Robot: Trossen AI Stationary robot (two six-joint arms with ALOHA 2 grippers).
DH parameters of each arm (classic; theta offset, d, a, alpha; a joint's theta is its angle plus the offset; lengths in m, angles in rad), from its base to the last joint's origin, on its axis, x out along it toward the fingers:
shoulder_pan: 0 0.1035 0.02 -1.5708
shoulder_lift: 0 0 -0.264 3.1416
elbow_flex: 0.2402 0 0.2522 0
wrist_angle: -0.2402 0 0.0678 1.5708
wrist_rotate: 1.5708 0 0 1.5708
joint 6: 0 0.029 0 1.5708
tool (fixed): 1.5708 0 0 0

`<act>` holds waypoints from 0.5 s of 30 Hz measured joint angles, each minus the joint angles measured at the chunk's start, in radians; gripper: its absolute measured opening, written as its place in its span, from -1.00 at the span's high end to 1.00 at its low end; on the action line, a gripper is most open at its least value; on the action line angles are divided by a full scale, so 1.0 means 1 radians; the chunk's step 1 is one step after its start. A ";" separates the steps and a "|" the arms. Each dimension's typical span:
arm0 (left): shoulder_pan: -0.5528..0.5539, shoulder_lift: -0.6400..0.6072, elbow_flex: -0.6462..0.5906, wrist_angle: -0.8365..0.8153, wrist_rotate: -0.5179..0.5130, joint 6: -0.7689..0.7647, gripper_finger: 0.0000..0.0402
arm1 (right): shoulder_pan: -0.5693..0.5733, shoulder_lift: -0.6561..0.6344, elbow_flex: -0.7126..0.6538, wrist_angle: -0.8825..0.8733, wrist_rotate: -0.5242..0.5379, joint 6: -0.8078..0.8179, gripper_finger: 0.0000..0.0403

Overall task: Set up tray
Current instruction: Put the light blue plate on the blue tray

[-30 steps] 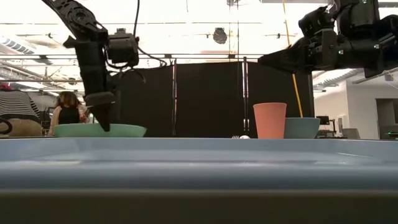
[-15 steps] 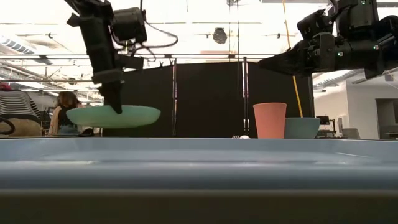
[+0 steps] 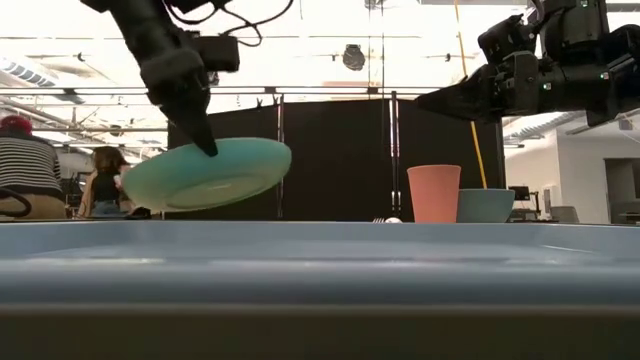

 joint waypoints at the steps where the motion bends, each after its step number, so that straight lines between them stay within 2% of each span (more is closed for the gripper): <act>1: -0.022 0.000 0.000 0.018 -0.002 -0.011 0.97 | 0.000 0.000 0.000 0.000 0.000 0.000 0.57; 15: -0.212 0.008 0.000 0.220 -0.007 -0.078 0.97 | 0.000 -0.001 0.000 0.001 0.000 -0.033 0.57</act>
